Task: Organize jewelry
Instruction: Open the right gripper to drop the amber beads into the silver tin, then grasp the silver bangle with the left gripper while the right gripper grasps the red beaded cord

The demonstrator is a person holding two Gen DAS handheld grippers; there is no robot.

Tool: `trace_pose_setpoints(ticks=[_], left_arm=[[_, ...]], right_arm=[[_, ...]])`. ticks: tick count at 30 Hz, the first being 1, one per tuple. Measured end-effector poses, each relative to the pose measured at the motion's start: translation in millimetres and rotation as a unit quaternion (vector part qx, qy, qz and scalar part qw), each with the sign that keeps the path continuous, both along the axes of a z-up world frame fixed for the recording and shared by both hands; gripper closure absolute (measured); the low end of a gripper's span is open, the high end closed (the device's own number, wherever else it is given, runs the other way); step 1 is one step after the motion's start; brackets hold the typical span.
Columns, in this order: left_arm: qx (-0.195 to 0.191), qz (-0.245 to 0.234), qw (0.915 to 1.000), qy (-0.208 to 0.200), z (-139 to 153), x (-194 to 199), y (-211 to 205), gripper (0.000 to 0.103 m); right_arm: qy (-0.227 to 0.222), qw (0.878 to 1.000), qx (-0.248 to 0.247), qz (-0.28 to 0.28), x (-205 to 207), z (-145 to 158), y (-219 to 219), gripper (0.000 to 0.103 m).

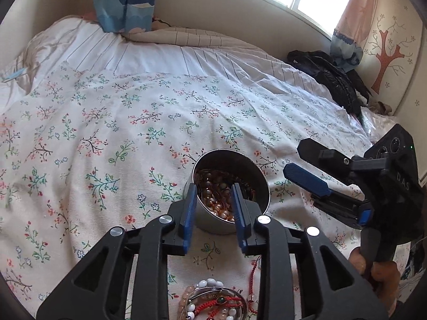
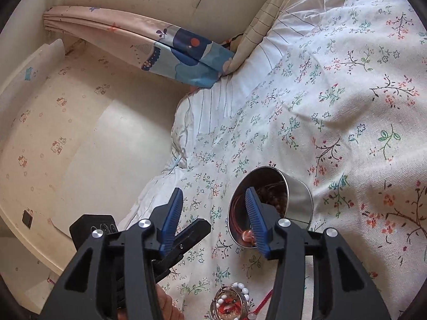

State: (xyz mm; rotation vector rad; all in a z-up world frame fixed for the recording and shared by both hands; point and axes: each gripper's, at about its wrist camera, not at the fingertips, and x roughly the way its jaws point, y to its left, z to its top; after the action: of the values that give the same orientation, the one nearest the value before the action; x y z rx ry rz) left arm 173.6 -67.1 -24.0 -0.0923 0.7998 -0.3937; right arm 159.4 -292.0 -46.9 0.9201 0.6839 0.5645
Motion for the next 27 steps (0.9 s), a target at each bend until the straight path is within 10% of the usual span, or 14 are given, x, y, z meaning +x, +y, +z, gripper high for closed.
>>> trace_pose_setpoints(ticks=[13,27], left_arm=[[0.031,0.012,0.9994,0.005,-2.8,-18.5,14.6,0.053],[0.052,-0.019,0.9971,0.052,-27.4,-49.9,30.6,0.053]], right_arm=[[0.054,0.994,-0.099,-0.005,-18.4,-9.5,4.6,0.047],[0.095,0.946,-0.307,0.039,-51.9,-24.1,48.2,0.042]])
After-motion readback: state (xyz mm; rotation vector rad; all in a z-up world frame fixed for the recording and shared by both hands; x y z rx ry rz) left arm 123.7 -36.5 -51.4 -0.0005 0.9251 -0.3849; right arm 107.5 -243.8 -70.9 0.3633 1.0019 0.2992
